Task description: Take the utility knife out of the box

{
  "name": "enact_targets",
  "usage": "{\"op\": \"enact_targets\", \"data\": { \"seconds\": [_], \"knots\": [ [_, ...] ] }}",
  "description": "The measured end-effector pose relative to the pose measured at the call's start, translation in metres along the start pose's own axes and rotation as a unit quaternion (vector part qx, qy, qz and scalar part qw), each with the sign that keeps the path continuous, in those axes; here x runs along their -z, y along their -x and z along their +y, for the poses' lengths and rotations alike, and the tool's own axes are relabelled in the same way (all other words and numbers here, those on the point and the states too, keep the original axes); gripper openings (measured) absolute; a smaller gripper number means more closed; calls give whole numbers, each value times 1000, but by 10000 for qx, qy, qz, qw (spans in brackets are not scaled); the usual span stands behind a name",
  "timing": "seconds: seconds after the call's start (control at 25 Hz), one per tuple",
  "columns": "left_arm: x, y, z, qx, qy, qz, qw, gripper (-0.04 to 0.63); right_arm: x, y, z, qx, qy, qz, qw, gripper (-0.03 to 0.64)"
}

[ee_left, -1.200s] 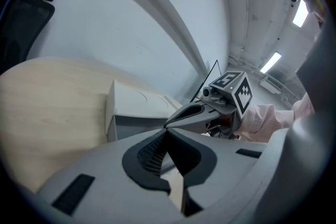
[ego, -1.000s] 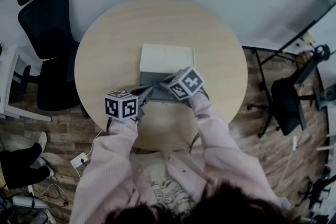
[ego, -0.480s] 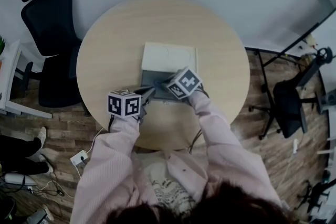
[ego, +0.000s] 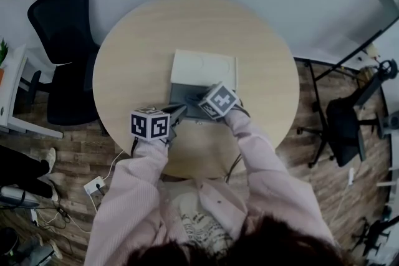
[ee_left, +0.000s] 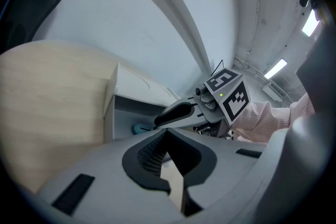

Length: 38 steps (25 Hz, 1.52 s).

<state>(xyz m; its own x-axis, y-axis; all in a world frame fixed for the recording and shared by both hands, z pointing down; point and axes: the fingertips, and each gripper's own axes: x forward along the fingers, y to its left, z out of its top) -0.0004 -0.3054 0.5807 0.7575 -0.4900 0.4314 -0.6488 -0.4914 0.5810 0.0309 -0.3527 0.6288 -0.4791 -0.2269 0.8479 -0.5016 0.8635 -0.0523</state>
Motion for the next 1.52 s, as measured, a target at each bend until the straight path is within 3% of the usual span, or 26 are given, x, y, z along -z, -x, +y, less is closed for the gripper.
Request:
{"op": "enact_targets", "data": {
  "seconds": [0.2,0.48,0.72,0.84,0.92,1.12,1.52],
  "knots": [
    [-1,-1,0,34,80,-43,10000,9,7,-4,-2,24,96,137,9999,177],
    [-2,1,1,-1,105,-58,9999,9,13,-12,-2,69,231,282,9993,204],
    [-4,3,2,-32,113,-108,9999,9,15,-18,-2,145,324,414,9985,204],
    [-5,4,3,-15,137,-135,9998,9,13,-17,10,-39,304,443,9985,202],
    [-6,4,4,-49,122,-136,9998,10,11,-18,19,-167,428,444,9980,157],
    [-4,3,7,-109,152,-117,9998,10,20,-17,12,138,623,721,9954,155],
    [-5,-1,3,-62,190,-153,9997,9,18,-18,16,-9,694,578,9959,141]
  ]
}}
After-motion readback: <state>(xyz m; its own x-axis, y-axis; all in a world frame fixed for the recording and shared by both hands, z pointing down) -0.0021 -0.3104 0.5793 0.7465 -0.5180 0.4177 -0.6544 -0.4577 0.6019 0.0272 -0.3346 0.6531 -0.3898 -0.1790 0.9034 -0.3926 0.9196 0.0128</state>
